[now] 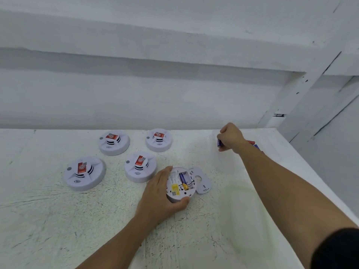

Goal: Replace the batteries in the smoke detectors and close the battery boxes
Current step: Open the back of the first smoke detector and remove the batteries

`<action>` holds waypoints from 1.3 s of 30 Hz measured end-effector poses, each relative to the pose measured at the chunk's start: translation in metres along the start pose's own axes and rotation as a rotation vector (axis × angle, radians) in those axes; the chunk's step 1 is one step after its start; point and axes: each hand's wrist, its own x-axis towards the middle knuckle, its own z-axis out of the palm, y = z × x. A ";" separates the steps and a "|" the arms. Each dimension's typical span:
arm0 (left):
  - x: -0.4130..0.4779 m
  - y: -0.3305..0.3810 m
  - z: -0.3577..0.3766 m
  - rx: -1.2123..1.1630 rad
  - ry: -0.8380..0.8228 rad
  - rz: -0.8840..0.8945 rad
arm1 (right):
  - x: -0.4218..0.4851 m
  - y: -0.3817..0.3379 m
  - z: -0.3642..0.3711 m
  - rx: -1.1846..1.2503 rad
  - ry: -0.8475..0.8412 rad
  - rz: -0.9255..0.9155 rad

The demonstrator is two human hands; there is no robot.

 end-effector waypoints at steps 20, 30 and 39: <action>0.000 0.001 -0.001 -0.005 -0.012 -0.024 | 0.018 0.016 -0.005 0.263 -0.013 0.094; -0.002 0.004 -0.006 -0.041 -0.024 -0.033 | -0.070 -0.004 -0.008 -0.076 -0.038 -0.421; -0.004 0.003 -0.007 -0.121 -0.027 -0.059 | -0.126 0.015 0.055 -0.683 -0.384 -0.800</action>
